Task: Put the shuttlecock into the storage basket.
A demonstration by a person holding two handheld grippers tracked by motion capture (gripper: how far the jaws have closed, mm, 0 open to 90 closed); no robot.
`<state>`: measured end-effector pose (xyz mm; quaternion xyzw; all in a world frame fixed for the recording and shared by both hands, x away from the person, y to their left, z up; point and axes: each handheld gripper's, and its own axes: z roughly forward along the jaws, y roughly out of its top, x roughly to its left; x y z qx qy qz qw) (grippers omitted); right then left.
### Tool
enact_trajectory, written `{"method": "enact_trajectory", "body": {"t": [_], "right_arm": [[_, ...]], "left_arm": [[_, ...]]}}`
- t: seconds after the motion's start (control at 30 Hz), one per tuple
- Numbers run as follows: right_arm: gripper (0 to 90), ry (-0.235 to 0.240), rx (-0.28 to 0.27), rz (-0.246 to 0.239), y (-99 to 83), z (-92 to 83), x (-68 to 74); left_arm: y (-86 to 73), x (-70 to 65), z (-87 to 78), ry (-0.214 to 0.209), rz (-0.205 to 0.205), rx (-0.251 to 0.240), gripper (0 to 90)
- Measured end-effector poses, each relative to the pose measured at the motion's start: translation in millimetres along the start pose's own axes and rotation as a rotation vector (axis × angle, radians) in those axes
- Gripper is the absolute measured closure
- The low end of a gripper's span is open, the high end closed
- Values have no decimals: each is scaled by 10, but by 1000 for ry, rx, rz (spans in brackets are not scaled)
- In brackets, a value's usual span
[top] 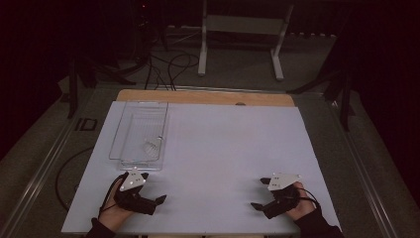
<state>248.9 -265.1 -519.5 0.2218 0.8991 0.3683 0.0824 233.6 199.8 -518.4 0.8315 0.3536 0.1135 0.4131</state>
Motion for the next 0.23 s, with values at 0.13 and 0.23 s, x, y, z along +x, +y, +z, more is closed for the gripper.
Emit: {"method": "enact_trajectory", "body": {"t": [0.13,0.23], "right_arm": [[95,0,6,-5,0,8,4],[95,-2,7,-4,-1,4,3]], "left_arm": [[0,-3,-2,-6,4,4,4],[3,1,-4,-8,3,0,4]]}}
